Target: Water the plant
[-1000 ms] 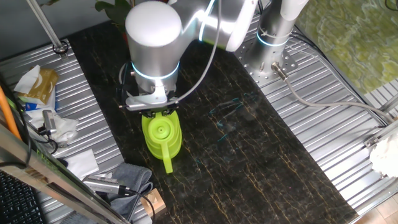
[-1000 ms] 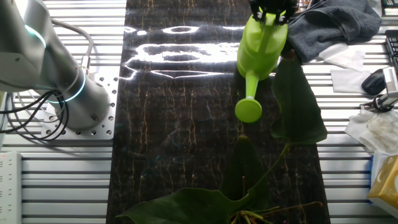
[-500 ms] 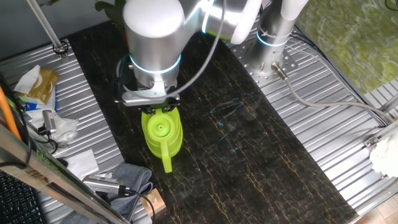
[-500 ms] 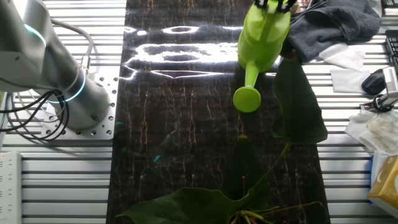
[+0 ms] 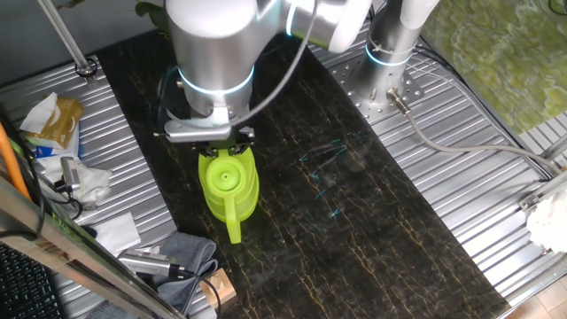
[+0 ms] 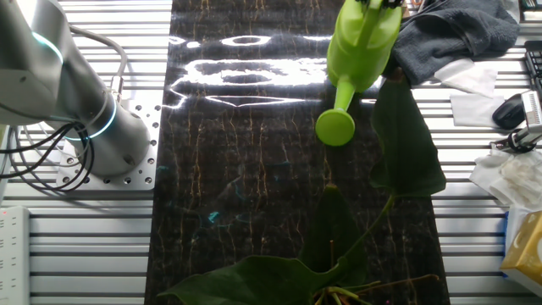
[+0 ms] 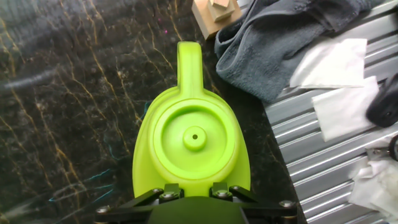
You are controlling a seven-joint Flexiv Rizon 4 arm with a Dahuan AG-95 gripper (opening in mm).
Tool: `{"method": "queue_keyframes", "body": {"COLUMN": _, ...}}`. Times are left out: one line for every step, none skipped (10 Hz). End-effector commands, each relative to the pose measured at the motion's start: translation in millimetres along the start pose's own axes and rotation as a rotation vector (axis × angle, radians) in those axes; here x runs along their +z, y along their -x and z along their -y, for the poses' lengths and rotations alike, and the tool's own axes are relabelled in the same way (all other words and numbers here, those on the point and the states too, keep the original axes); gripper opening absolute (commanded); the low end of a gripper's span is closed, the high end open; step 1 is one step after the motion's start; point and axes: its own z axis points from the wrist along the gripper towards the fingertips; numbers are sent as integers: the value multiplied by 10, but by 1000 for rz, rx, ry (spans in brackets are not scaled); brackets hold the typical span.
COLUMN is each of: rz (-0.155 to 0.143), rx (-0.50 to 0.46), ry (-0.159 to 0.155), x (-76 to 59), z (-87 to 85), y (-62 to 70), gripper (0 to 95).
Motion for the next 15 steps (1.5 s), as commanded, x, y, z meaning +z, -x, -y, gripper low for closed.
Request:
{"method": "queue_keyframes", "body": {"rz": 1, "rx": -1, "ry": 3, "x": -77, "z": 11, "y": 8, "gripper": 0}}
{"method": "queue_keyframes", "body": {"rz": 6, "rx": -3, "ry": 7, "x": -114, "z": 17, "y": 0, "gripper": 0}}
{"method": "queue_keyframes", "body": {"rz": 14, "rx": -12, "ry": 14, "x": -143, "z": 21, "y": -16, "gripper": 0}}
{"method": "queue_keyframes", "body": {"rz": 26, "rx": -25, "ry": 16, "x": -164, "z": 23, "y": -41, "gripper": 0}}
{"method": "queue_keyframes", "body": {"rz": 31, "rx": -35, "ry": 17, "x": -180, "z": 25, "y": -62, "gripper": 0}}
{"method": "queue_keyframes", "body": {"rz": 34, "rx": -47, "ry": 18, "x": -203, "z": 27, "y": -95, "gripper": 0}}
{"method": "queue_keyframes", "body": {"rz": 33, "rx": -59, "ry": 19, "x": -223, "z": 28, "y": -124, "gripper": 0}}
{"method": "queue_keyframes", "body": {"rz": 32, "rx": -68, "ry": 19, "x": -241, "z": 28, "y": -155, "gripper": 0}}
{"method": "queue_keyframes", "body": {"rz": 32, "rx": -76, "ry": 18, "x": -253, "z": 27, "y": -176, "gripper": 0}}
{"method": "queue_keyframes", "body": {"rz": 32, "rx": -85, "ry": 18, "x": -261, "z": 26, "y": -194, "gripper": 0}}
{"method": "queue_keyframes", "body": {"rz": 32, "rx": -91, "ry": 17, "x": -270, "z": 25, "y": -218, "gripper": 0}}
{"method": "queue_keyframes", "body": {"rz": 34, "rx": -98, "ry": 16, "x": -273, "z": 22, "y": -239, "gripper": 0}}
{"method": "queue_keyframes", "body": {"rz": 51, "rx": -115, "ry": 12, "x": -261, "z": 9, "y": -293, "gripper": 0}}
{"method": "queue_keyframes", "body": {"rz": 64, "rx": -112, "ry": 14, "x": -246, "z": -1, "y": -327, "gripper": 0}}
{"method": "queue_keyframes", "body": {"rz": 67, "rx": -113, "ry": 9, "x": -235, "z": -12, "y": -364, "gripper": 0}}
